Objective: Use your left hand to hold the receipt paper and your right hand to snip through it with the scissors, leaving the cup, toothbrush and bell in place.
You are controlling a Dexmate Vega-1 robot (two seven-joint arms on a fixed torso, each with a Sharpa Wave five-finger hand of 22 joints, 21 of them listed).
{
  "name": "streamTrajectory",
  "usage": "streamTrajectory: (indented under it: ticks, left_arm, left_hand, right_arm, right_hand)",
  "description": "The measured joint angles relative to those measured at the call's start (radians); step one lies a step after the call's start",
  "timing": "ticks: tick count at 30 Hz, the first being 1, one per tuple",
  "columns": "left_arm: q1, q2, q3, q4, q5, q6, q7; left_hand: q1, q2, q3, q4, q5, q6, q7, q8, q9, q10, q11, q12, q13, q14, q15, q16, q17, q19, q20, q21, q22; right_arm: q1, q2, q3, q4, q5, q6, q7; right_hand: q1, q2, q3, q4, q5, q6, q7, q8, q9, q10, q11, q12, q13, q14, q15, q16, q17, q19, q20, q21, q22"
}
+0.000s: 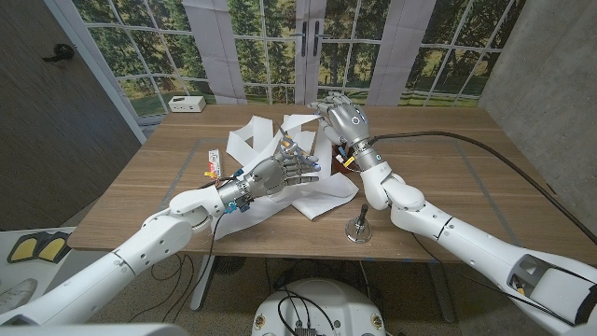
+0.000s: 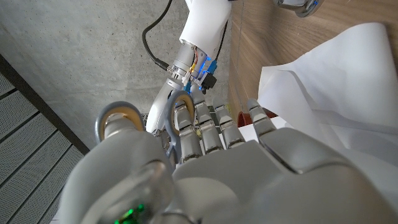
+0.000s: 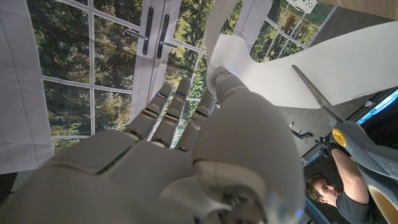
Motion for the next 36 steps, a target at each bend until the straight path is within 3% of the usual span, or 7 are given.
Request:
streamTrajectory:
  ticks: [4,8,17,36]
  left_arm:
    - [0.000,-0.001,-0.001,0.000,-0.003,0.000,0.000]
    - [0.000,-0.002,-0.002,0.001,-0.005,0.000,0.004]
    - [0.001,-0.003,-0.003,0.001,-0.006,0.002,0.009]
    - [0.003,-0.005,-0.004,-0.006,-0.007,0.015,0.036]
  left_hand:
    - [0.010,0.012,0.006,-0.002,0.000,0.005,-0.005,0.000,0.000,0.002,-0.002,0.000,0.000,0.000,0.000,0.000,0.003,0.000,0.000,0.000,0.000]
    - [0.020,0.051,0.024,-0.001,0.000,0.014,-0.007,0.005,0.002,0.009,-0.005,0.000,0.000,0.006,-0.001,0.000,0.005,0.005,0.005,0.000,0.000]
    - [0.049,0.102,0.052,-0.006,-0.006,0.018,-0.007,0.007,0.003,0.021,-0.007,0.000,0.005,0.014,0.000,0.000,0.005,0.005,0.005,0.000,0.000]
    - [0.087,0.140,0.115,-0.021,-0.026,0.062,-0.023,0.023,0.012,0.075,-0.014,0.014,0.009,0.044,-0.003,0.007,0.005,0.016,0.005,0.000,0.000]
  right_arm:
    - [0.000,0.000,0.000,0.000,0.000,0.000,0.000]
    - [0.002,0.000,0.000,0.001,0.000,0.000,0.000]
    - [0.004,0.001,-0.001,0.004,-0.002,0.003,-0.002]
    - [0.003,-0.004,0.000,0.001,-0.007,0.006,-0.012]
  right_hand:
    - [0.000,0.000,0.000,0.000,0.000,0.000,0.000,0.000,0.000,0.000,0.000,0.000,0.000,0.000,0.000,0.000,0.000,0.000,0.000,0.000,0.000]
    - [0.000,0.000,0.000,0.000,0.000,0.000,0.000,0.000,0.000,0.000,0.000,0.000,0.000,0.000,0.000,0.000,0.000,0.000,0.000,0.000,0.000]
    - [0.000,0.000,0.000,0.000,0.003,0.000,0.000,0.000,0.000,0.000,0.000,0.000,0.000,0.000,0.000,0.000,0.000,0.000,0.000,0.000,0.000]
    - [0.000,0.000,-0.004,-0.004,0.007,0.000,0.000,0.000,0.000,-0.002,0.002,0.004,-0.001,0.000,0.000,0.000,0.000,0.000,0.000,0.000,0.000]
